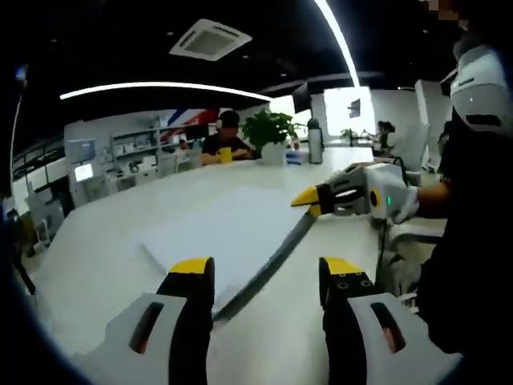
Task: Grasp the top corner of one sheet in the document stack and pull a single sheet out from the document stack, separating that one sheet from the rest and lifting it clear until the single sheet is fully removed from the stack
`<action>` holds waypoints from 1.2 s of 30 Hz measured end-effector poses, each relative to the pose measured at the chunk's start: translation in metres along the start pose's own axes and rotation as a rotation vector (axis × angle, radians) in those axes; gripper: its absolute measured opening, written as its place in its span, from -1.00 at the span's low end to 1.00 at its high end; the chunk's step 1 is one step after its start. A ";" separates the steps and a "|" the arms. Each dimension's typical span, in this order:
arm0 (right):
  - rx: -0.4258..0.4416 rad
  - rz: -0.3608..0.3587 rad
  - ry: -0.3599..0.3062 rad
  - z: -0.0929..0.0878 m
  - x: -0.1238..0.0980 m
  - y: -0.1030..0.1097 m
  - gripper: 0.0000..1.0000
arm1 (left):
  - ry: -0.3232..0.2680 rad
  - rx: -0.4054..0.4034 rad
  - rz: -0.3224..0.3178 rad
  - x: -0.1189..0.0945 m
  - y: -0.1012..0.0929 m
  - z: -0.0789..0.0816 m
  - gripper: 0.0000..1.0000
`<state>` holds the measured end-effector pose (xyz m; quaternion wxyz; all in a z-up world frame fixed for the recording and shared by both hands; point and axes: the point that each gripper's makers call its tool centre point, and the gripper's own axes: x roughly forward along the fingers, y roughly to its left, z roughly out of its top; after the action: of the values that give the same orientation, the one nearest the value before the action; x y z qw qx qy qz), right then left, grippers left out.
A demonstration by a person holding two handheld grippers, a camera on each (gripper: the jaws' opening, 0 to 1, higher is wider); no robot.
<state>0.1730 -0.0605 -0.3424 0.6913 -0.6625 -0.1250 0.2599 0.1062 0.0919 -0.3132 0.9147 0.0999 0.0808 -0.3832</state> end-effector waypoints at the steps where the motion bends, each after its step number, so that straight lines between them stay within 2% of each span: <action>1: -0.001 -0.001 0.000 0.000 0.000 0.000 -0.99 | 0.014 0.007 0.024 -0.003 0.000 -0.004 0.13; 3: 0.000 0.000 0.001 0.000 0.000 0.000 -0.99 | 0.019 0.033 0.112 -0.009 0.009 -0.007 0.10; 5: 0.007 0.001 0.002 -0.001 0.000 0.000 -0.99 | 0.033 0.055 0.165 -0.013 0.015 -0.014 0.16; 7: 0.007 -0.003 0.000 -0.001 0.000 -0.001 -0.98 | 0.017 -0.003 0.186 -0.015 0.016 -0.018 0.32; 10: 0.013 -0.008 -0.004 -0.001 -0.001 -0.001 -0.98 | -0.046 -0.077 0.193 -0.018 0.011 -0.016 0.60; 12: 0.015 -0.010 -0.003 -0.001 -0.001 -0.001 -0.98 | -0.048 -0.121 0.189 -0.017 0.005 -0.020 0.78; 15: 0.014 -0.006 0.001 -0.002 -0.001 -0.001 -0.98 | -0.040 -0.090 0.189 -0.017 -0.003 -0.025 0.67; 19: -0.031 0.056 0.033 -0.001 0.002 0.002 -0.98 | 0.002 -0.038 0.231 -0.022 0.002 -0.034 0.53; 23: -0.067 0.075 0.046 -0.001 0.002 0.004 -0.98 | -0.012 0.006 0.238 -0.027 0.001 -0.029 0.45; 28: -0.004 0.068 0.042 -0.002 0.002 0.002 -0.97 | -0.025 -0.046 0.265 -0.028 0.007 -0.028 0.43; 32: 0.033 0.084 0.037 -0.003 0.002 0.001 -0.97 | -0.009 -0.048 0.254 -0.023 0.007 -0.033 0.33; 36: 0.091 0.085 0.031 -0.004 0.002 0.000 -0.97 | -0.006 -0.037 0.239 -0.022 0.005 -0.031 0.32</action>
<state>0.1761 -0.0628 -0.3435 0.7107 -0.6391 -0.0742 0.2844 0.0924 0.1174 -0.3381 0.9558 0.0907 0.0724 -0.2702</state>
